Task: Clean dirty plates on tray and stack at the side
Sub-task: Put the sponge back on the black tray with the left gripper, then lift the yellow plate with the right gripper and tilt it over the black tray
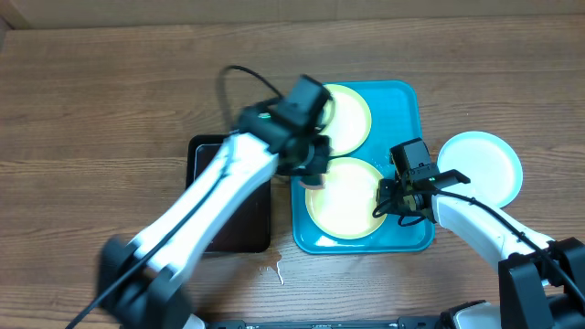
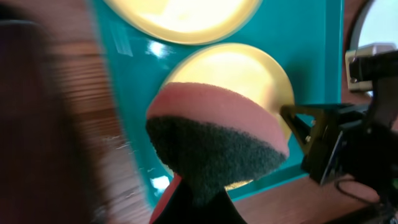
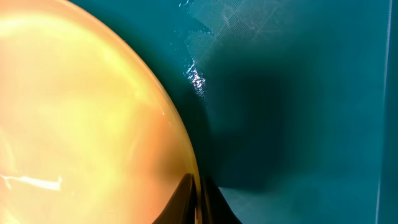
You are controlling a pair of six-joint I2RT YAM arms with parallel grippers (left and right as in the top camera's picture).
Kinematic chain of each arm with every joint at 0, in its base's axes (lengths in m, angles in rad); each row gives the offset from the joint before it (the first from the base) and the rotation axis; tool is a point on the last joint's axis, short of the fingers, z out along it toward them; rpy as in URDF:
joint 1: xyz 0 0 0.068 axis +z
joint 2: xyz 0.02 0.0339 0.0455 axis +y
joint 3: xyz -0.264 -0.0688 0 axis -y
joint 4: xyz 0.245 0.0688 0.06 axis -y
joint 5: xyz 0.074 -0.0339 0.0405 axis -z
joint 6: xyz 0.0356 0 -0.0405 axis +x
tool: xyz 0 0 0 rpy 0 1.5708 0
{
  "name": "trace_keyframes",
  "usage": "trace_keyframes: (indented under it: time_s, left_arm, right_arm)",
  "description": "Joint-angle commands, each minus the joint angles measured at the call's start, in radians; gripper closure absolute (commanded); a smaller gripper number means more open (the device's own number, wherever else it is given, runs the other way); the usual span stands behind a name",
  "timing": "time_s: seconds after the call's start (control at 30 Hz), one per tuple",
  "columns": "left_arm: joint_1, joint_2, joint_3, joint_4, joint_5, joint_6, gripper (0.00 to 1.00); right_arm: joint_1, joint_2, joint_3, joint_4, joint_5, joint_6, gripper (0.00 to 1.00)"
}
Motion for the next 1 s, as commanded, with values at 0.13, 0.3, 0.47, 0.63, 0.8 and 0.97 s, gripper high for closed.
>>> trace_keyframes:
  time_s: [0.13,0.3,0.47,0.63,0.8,0.97]
  left_arm:
    - [0.195,-0.085,-0.052,-0.19,-0.336,0.019,0.96]
    - [0.279,-0.055,-0.325,-0.007,-0.229,0.02,0.96]
    - [0.311,-0.005,-0.512,0.197,-0.109,0.019,0.96]
    - [0.312,-0.001,-0.513,0.198,-0.111,0.023,0.78]
    - [0.335,-0.037,-0.389,0.059,-0.114,0.037,0.52]
    - [0.419,-0.101,-0.21,-0.085,-0.114,0.047,0.32]
  right_arm:
    - [0.0,0.031,-0.011,0.002,0.021,0.018,0.96]
    - [0.0,0.031,-0.011,0.002,0.021,0.042,0.96]
    - [0.0,0.031,-0.009,-0.01,0.02,0.042,0.96]
    - [0.001,0.018,0.048,-0.105,0.035,0.037,0.96]
    - [0.005,-0.023,0.178,-0.251,0.092,0.037,0.96]
    - [0.061,-0.047,0.363,-0.393,0.141,-0.041,0.96]
